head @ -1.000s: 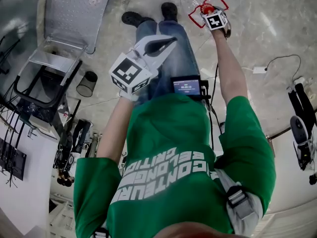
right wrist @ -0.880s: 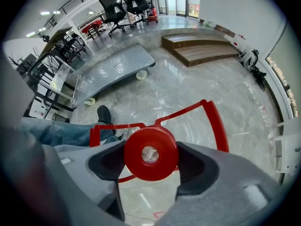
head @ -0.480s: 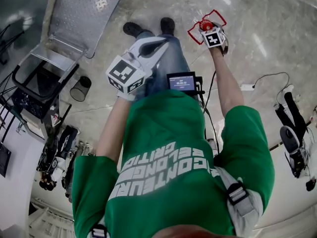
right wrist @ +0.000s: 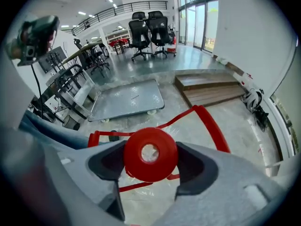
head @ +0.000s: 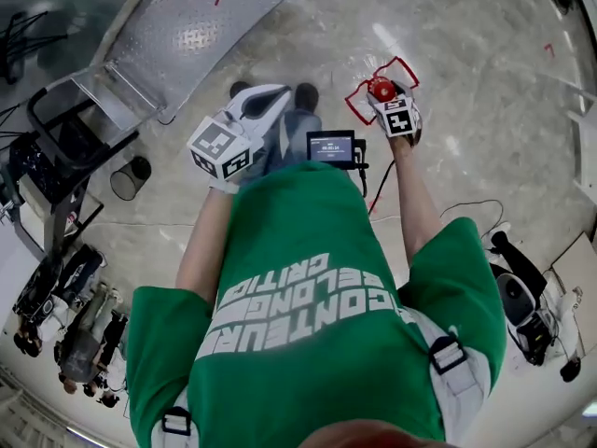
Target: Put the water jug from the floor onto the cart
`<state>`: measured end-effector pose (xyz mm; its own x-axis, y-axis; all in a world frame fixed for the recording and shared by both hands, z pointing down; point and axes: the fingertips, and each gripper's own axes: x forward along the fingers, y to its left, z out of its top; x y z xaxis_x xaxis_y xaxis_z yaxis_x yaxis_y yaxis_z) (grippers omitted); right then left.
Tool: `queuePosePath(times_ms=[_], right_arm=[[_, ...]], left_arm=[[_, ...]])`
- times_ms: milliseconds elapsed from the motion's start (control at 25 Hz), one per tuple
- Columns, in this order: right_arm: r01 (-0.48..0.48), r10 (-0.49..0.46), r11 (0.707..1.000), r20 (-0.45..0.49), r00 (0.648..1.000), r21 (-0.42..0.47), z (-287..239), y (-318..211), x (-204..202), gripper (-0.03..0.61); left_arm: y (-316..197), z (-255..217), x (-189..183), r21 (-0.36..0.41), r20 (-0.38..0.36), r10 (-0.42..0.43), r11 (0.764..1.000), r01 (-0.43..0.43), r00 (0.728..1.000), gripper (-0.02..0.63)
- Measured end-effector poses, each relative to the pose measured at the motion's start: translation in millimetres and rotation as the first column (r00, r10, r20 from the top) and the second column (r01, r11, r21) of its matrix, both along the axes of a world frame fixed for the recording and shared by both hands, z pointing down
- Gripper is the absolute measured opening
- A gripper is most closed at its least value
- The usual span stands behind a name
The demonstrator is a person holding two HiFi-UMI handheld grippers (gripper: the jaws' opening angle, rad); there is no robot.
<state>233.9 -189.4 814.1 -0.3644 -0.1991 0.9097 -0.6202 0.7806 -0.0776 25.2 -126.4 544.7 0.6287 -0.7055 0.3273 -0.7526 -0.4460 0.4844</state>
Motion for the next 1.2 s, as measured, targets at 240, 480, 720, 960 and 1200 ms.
queuePosePath(times_ms=[240,480,720,960,1200], right_arm=[[0.028,-0.037,0.995,0.090,0.995,0.100,-73.8,-29.6,-27.2,0.301],[0.119,-0.151,0.973,0.152,0.977,0.198,-145.2,-75.6,-90.4,0.301],[0.231,-0.298,0.925,0.195,0.934,0.303,-200.1,-102.7,-161.6,0.299],[0.288,-0.385,0.885,0.226,0.895,0.366,-242.2,-118.8,-229.3,0.299],[0.328,-0.438,0.860,0.234,0.868,0.391,-265.6,-116.9,-288.3,0.299]], left_arm=[[11.9,-24.0,-29.5,0.054,0.013,-0.125,0.991,0.124,0.992,0.009],[6.2,-38.8,-70.5,0.097,0.010,-0.227,0.969,0.225,0.974,0.009],[6.2,-53.5,-104.4,0.135,-0.007,-0.314,0.941,0.312,0.949,0.009],[18.6,-59.8,-150.1,0.157,-0.024,-0.397,0.905,0.395,0.918,0.009],[37.2,-63.9,-203.0,0.167,-0.032,-0.446,0.880,0.444,0.895,0.009]])
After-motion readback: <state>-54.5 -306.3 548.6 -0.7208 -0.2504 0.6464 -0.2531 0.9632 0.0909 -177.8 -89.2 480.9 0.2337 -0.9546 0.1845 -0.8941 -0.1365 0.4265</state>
